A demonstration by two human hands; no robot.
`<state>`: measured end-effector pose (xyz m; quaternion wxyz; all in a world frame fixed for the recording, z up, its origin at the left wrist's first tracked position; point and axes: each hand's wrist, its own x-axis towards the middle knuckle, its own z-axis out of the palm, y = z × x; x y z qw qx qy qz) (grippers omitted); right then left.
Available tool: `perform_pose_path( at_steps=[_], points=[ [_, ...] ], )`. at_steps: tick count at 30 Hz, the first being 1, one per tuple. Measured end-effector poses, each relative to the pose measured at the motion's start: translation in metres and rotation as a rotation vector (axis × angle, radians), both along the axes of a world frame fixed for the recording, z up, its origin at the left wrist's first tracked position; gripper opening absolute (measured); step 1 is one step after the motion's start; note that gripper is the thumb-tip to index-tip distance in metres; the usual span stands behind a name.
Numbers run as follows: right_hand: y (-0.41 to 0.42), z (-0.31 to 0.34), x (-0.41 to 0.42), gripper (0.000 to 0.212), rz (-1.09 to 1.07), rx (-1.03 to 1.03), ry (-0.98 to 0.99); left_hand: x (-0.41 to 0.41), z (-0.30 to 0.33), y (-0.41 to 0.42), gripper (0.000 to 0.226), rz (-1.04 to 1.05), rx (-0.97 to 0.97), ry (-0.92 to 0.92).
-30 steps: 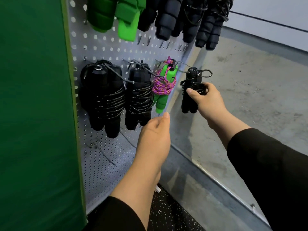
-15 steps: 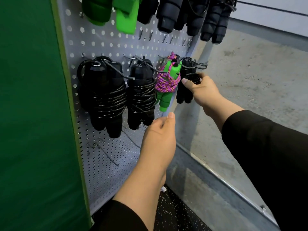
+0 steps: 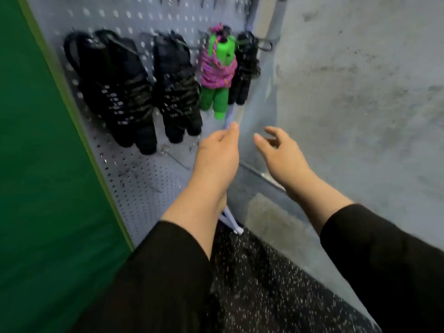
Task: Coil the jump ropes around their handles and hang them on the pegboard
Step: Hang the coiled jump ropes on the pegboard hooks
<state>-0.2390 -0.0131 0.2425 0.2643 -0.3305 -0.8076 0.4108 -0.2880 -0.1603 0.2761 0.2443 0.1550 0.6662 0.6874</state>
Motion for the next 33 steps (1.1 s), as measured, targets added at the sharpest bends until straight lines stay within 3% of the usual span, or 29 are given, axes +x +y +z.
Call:
perform_pose_path(
  at_steps=[5, 9, 12, 18, 20, 27, 33],
  points=[
    [-0.051, -0.089, 0.112, 0.039, 0.024, -0.164, -0.147, 0.022, -0.027, 0.013, 0.032, -0.093, -0.161, 0.179],
    [-0.063, -0.163, 0.180, 0.037, -0.103, -0.356, -0.229, 0.045, -0.063, 0.024, 0.034, -0.212, -0.337, 0.297],
    [-0.066, -0.208, 0.201, 0.040, -0.177, -0.478, -0.310, 0.061, -0.097, 0.029, 0.041, -0.322, -0.507, 0.358],
    [-0.089, -0.277, 0.213, 0.042, -0.166, -0.696, -0.365, 0.062, -0.174, 0.022, 0.035, -0.625, -0.995, 0.484],
    [-0.102, -0.296, 0.212, 0.044, -0.160, -0.759, -0.380, 0.055, -0.203, 0.016, 0.046, -0.615, -1.089, 0.452],
    [-0.137, -0.325, 0.195, 0.046, -0.013, -0.866, -0.388, 0.065, -0.320, -0.025, 0.055, -0.508, -1.351, 0.217],
    [-0.139, -0.332, 0.192, 0.051, 0.049, -0.982, -0.306, 0.074, -0.370, -0.035, 0.074, -0.322, -1.463, 0.007]
  ],
)
